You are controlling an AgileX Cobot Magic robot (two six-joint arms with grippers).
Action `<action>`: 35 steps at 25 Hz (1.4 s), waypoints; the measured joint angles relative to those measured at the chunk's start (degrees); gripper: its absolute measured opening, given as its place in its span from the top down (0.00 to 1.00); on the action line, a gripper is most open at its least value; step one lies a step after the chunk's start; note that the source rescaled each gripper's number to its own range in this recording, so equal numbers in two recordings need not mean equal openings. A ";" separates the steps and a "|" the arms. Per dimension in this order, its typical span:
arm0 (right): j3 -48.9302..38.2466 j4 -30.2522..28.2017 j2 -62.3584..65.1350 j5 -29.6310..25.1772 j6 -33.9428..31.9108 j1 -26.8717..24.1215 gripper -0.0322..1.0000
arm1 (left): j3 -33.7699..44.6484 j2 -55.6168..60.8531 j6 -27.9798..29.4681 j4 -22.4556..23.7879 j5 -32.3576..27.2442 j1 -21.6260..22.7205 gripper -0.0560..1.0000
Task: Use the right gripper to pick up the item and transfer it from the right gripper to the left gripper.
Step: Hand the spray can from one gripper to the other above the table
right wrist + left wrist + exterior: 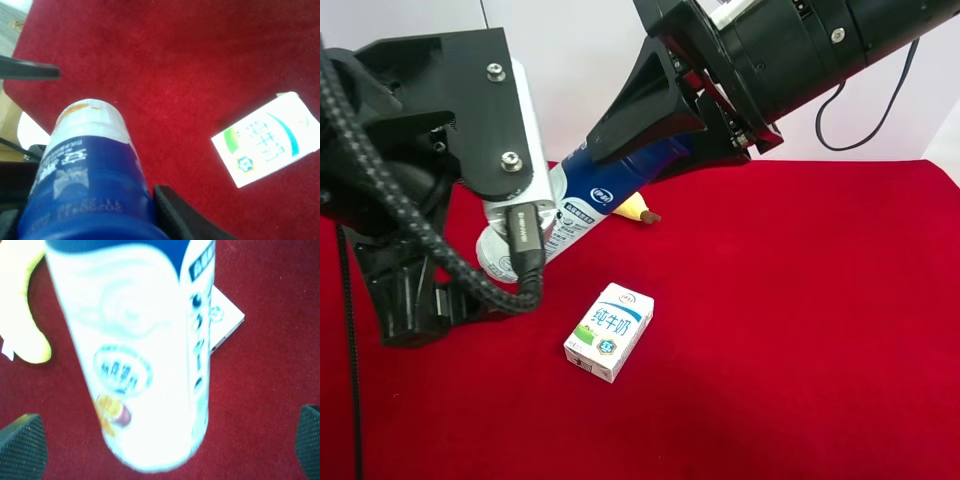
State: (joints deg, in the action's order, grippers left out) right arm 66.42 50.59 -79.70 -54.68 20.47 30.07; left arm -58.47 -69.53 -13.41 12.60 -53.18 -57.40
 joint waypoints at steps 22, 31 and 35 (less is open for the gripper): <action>0.00 7.81 0.00 -0.90 4.85 0.00 0.97 | -0.12 -3.65 0.00 -0.07 4.44 -0.10 0.25; -0.06 7.52 0.00 -2.00 5.10 0.05 0.97 | -0.19 -3.57 0.30 0.50 4.41 -0.04 0.93; -0.06 7.77 0.00 -2.13 5.29 0.05 0.97 | -0.19 -3.24 0.09 0.49 4.31 -0.04 0.92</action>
State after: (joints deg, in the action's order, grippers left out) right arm 66.37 58.36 -79.70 -56.81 25.76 30.12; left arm -58.67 -72.78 -13.32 13.09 -48.87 -57.44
